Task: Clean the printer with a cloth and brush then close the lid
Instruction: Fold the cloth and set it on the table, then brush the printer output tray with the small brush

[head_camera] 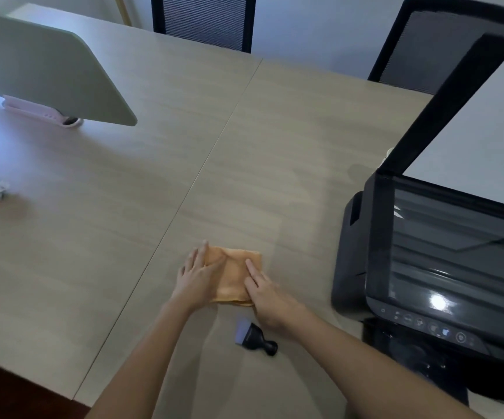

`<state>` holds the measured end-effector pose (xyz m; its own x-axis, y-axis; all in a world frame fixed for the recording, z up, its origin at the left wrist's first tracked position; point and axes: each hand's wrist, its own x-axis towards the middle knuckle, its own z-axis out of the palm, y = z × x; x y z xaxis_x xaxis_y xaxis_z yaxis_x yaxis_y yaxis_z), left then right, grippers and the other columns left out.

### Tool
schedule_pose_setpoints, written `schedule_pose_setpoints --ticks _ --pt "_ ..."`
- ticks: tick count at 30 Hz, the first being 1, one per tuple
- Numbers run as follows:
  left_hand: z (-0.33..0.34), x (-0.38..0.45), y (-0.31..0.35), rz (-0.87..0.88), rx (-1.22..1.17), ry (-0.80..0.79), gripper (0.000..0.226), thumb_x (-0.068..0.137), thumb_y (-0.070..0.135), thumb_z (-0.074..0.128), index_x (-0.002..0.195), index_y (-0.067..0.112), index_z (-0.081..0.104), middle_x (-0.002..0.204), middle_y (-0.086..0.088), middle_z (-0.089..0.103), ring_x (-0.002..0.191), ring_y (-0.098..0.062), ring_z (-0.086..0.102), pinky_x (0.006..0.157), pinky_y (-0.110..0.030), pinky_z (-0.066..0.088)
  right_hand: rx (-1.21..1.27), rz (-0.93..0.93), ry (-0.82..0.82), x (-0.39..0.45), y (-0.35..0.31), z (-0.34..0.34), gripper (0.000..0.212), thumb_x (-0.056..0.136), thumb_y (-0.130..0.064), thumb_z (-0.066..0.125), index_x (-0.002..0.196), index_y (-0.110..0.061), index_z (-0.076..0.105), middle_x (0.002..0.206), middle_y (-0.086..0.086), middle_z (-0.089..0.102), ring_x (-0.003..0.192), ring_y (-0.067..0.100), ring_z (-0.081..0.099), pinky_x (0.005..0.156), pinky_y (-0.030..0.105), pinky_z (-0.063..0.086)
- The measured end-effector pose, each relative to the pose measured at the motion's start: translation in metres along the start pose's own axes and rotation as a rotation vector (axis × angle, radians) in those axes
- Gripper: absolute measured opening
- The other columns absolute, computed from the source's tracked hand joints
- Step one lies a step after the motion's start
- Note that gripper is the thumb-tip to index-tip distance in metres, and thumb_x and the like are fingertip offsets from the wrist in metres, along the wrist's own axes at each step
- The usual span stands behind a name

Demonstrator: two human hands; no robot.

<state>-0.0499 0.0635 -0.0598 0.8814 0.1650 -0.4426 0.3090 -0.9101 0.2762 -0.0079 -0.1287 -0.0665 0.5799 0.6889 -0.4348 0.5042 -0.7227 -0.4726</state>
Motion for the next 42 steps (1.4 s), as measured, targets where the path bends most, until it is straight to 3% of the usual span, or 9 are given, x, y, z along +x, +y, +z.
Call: schedule_pose_setpoints --ticks 4,15,18,21,25,28,35,38,42 --pt "-0.001 0.019 0.021 0.094 0.061 -0.196 0.080 0.084 0.023 0.055 0.148 0.044 0.012 0.160 0.005 -0.022 0.148 -0.031 -0.016 0.116 -0.061 0.001 -0.130 0.113 -0.024 -0.017 0.019 -0.006 0.055 0.085 0.003 0.044 0.136 -0.011 0.028 0.163 0.008 -0.010 0.146 0.033 0.007 0.113 0.051 0.028" --pt "0.006 0.040 0.077 0.220 0.188 -0.284 0.091 0.082 0.018 0.069 0.144 0.055 0.012 0.160 0.002 -0.022 0.146 -0.029 -0.023 0.113 -0.063 -0.008 -0.161 0.361 0.008 -0.071 0.036 -0.013 0.065 0.088 0.000 0.043 0.147 -0.011 0.017 0.163 0.009 -0.008 0.147 0.032 0.009 0.114 0.042 0.026" --pt "0.006 0.039 0.076 0.224 0.221 -0.243 0.087 0.081 0.026 0.071 0.144 0.053 0.017 0.161 0.001 -0.021 0.147 -0.028 -0.022 0.113 -0.065 -0.005 -0.122 0.312 0.204 -0.079 0.026 -0.004 0.054 0.088 -0.001 0.042 0.141 -0.009 0.033 0.159 0.013 0.019 0.143 0.031 0.025 0.111 0.040 0.029" --pt "0.008 0.034 0.068 0.239 0.232 -0.149 0.078 0.080 0.029 0.070 0.142 0.050 0.027 0.162 0.002 -0.015 0.149 -0.026 -0.016 0.114 -0.065 0.001 -0.091 0.137 0.407 -0.089 0.011 0.022 0.021 0.089 -0.018 0.049 0.108 -0.011 0.055 0.115 0.012 0.055 0.109 0.034 0.053 0.090 0.038 0.043" --pt "0.014 0.018 0.057 0.191 0.146 -0.170 0.065 0.085 0.035 0.062 0.141 0.049 0.032 0.163 0.001 -0.009 0.150 -0.026 -0.010 0.116 -0.063 0.005 -0.021 0.208 0.231 -0.087 -0.005 0.057 0.045 0.083 -0.044 0.057 0.114 -0.012 0.052 0.114 0.014 0.056 0.105 0.032 0.052 0.085 0.039 0.041" --pt "0.018 0.008 0.052 0.174 0.109 -0.152 0.053 0.090 0.038 0.054 0.139 0.049 0.037 0.163 0.001 -0.003 0.150 -0.024 -0.005 0.117 -0.061 0.007 -0.054 0.260 0.158 -0.082 -0.007 0.070 0.051 0.087 -0.032 0.059 0.129 -0.008 0.044 0.127 0.017 0.051 0.116 0.034 0.048 0.095 0.040 0.038" --pt "0.020 -0.014 0.047 0.155 -0.018 -0.068 0.043 0.093 0.036 0.053 0.135 0.038 0.049 0.160 -0.007 0.019 0.149 -0.026 0.013 0.116 -0.054 0.021 0.146 0.364 0.080 -0.098 -0.006 0.050 0.030 0.092 -0.011 0.049 0.121 -0.005 0.046 0.127 0.025 0.053 0.115 0.038 0.053 0.089 0.042 0.044" --pt "0.028 -0.021 0.054 0.146 -0.445 0.100 0.033 0.090 0.012 0.061 0.122 0.005 0.062 0.135 -0.021 0.052 0.130 -0.030 0.047 0.107 -0.040 0.039 0.391 0.355 0.107 -0.134 0.000 0.032 0.012 0.089 -0.020 0.057 0.093 -0.017 0.047 0.107 0.020 0.063 0.095 0.030 0.059 0.070 0.032 0.040" --pt "0.047 -0.052 0.084 0.110 -0.744 0.155 0.020 0.089 0.003 0.059 0.073 0.015 0.061 0.073 -0.011 0.060 0.075 -0.022 0.058 0.074 -0.036 0.043 0.543 0.407 0.331 -0.219 0.028 0.014 0.012 0.088 -0.025 0.063 0.086 -0.013 0.064 0.085 0.007 0.070 0.074 0.013 0.055 0.061 0.020 0.037"
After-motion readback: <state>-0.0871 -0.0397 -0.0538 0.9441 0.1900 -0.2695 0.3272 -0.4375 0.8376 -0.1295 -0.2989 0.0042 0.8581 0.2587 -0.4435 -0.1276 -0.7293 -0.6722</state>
